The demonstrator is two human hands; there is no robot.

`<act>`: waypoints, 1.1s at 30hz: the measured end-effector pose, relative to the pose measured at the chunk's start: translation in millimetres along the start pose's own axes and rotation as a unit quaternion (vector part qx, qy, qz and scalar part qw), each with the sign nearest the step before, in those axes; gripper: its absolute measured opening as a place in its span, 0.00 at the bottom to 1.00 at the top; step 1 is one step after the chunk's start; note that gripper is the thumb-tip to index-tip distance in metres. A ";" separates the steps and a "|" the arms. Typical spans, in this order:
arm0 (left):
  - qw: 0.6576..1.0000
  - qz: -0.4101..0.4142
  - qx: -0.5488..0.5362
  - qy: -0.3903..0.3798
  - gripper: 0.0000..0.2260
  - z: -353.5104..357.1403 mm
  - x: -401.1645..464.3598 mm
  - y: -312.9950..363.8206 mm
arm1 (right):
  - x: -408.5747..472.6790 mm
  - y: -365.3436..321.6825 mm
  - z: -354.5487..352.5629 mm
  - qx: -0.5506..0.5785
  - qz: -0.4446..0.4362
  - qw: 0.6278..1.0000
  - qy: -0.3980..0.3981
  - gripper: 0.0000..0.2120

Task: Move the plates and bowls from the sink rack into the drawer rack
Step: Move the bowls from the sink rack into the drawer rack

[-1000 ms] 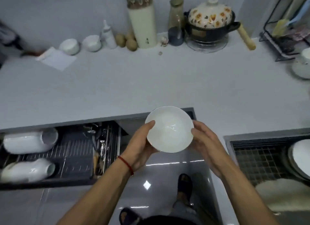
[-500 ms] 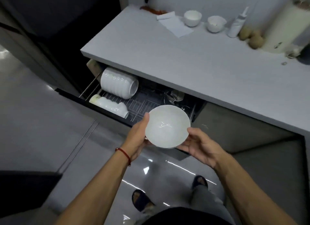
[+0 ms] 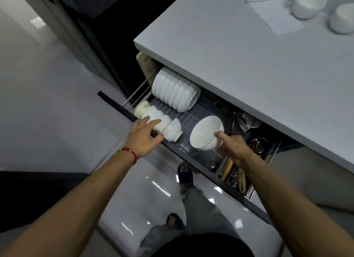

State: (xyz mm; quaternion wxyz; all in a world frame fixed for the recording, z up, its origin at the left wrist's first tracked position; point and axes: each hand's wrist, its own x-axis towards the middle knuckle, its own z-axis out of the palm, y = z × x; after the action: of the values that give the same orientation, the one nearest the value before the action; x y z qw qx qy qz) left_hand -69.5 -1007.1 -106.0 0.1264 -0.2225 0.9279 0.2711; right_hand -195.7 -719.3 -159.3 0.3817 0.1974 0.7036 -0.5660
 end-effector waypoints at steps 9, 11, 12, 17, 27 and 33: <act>0.971 -0.055 0.187 -0.137 0.28 14.0 95.9 -25.7 | 86.8 25.2 82.0 -0.128 0.119 0.982 0.067 0.31; 0.957 -0.054 0.229 -0.167 0.28 20.5 99.2 -33.2 | 97.8 31.8 93.1 -0.139 0.118 0.981 0.070 0.31; 0.951 -0.044 0.253 -0.172 0.27 23.2 99.3 -36.6 | 102.2 33.6 97.7 -0.147 0.120 0.979 0.071 0.32; 0.948 -0.024 0.268 -0.171 0.27 27.9 99.0 -43.9 | 119.2 41.5 114.9 -0.158 0.124 0.977 0.072 0.32; 0.954 -0.009 0.256 -0.154 0.26 36.6 102.2 -57.3 | 128.7 35.0 152.3 -0.114 0.134 0.982 0.074 0.32; 0.956 0.001 0.254 -0.144 0.25 39.6 103.3 -60.8 | 139.5 34.8 164.2 -0.140 0.139 0.978 0.065 0.40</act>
State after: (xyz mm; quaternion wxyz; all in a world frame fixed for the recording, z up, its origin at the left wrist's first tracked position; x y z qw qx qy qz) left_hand -125.5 -1066.3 -202.3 0.3107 -0.1406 0.9384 0.0555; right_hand -207.5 -886.6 -299.1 0.4341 0.2741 0.7650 -0.3889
